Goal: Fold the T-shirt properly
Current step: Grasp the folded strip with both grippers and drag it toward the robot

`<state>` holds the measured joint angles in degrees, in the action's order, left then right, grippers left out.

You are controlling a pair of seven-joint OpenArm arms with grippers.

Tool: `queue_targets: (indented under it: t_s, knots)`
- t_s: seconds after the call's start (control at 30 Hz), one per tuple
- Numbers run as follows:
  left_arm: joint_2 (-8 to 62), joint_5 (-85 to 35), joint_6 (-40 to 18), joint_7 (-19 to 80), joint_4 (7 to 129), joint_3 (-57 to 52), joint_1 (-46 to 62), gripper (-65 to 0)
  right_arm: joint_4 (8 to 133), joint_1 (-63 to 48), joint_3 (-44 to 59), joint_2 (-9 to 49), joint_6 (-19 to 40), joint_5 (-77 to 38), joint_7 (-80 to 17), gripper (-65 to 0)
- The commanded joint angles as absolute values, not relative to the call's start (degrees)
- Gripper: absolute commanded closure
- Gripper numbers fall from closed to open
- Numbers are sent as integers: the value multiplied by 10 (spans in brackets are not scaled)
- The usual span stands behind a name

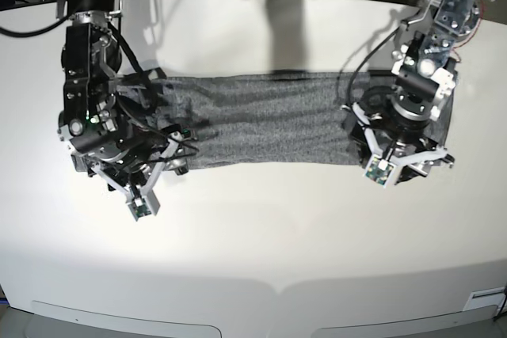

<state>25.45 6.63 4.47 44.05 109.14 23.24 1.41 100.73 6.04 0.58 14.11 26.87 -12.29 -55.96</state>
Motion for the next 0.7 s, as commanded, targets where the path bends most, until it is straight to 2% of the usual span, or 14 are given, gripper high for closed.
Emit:
queue_targets:
  t_s: [0.0,0.07,0.27,0.6,0.67]
  knots:
    - [266,74,52,442,1106,229,6,-346,1021,75,8,145,270,-128,-558,-467]
    - [278,75,53,465,1107,229,6,-347,1023,77,8,145,270,-128,-562,-473]
    - [289,102,122,473,1107,229,9,-346,1023,76,8,145,270,-122,-562,-473]
    - [289,181,123,497,1107,229,8,-349,1023,76,8,145,270,-122,-562,-473]
    - [289,180,123,497,1107,229,8,-399,1023,76,8,145,270,-122,-562,-473]
